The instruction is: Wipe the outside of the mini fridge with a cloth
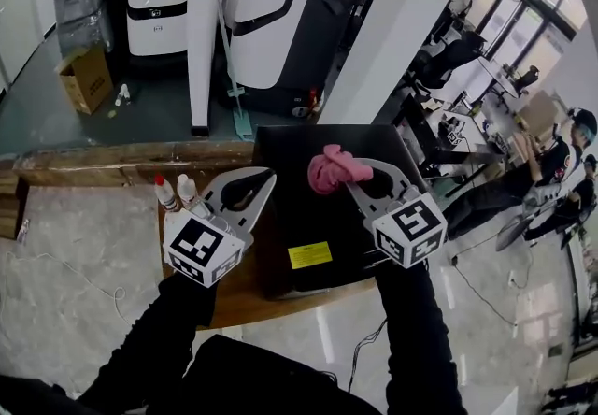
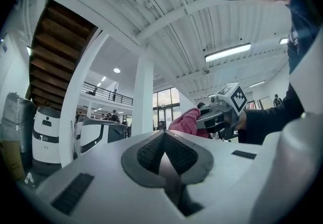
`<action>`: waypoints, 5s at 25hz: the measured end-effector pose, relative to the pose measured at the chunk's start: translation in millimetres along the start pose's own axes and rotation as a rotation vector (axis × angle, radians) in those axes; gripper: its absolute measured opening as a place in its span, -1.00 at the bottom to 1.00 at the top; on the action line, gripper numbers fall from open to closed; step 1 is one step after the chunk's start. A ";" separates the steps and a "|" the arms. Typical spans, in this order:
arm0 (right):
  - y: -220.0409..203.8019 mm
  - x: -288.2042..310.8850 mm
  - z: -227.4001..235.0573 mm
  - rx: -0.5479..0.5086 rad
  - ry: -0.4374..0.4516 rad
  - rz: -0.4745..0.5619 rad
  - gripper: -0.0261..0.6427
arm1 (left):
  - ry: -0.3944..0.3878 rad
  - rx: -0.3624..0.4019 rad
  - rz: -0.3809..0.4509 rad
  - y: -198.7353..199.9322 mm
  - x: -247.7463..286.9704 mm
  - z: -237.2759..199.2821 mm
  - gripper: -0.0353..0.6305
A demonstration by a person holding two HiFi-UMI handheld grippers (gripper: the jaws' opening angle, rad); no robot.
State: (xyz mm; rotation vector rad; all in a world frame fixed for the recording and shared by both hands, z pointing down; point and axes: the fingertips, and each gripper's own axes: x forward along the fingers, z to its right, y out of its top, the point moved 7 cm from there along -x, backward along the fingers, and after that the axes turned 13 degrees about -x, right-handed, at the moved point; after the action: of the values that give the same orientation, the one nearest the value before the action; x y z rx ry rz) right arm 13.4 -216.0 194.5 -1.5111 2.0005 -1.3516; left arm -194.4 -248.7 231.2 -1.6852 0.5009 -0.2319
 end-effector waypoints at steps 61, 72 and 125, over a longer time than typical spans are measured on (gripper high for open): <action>-236.1 22.0 194.5 -0.649 0.197 -0.487 -0.78 | 0.248 0.027 -0.173 -39.5 229.7 126.4 -0.88; -256.0 0.3 212.5 -0.676 0.134 -0.540 -0.78 | 0.323 0.067 -0.131 -35.0 204.5 154.0 -0.88; -49.6 -41.8 -126.7 -0.762 0.287 -0.296 -0.78 | 0.193 -0.013 -0.132 -37.8 -16.3 164.0 -0.88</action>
State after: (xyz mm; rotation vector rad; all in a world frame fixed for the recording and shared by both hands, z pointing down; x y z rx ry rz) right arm -28.5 -117.1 287.8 -2.0842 2.7635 -0.9722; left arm -131.6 -92.0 240.5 -1.7193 0.5354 -0.4921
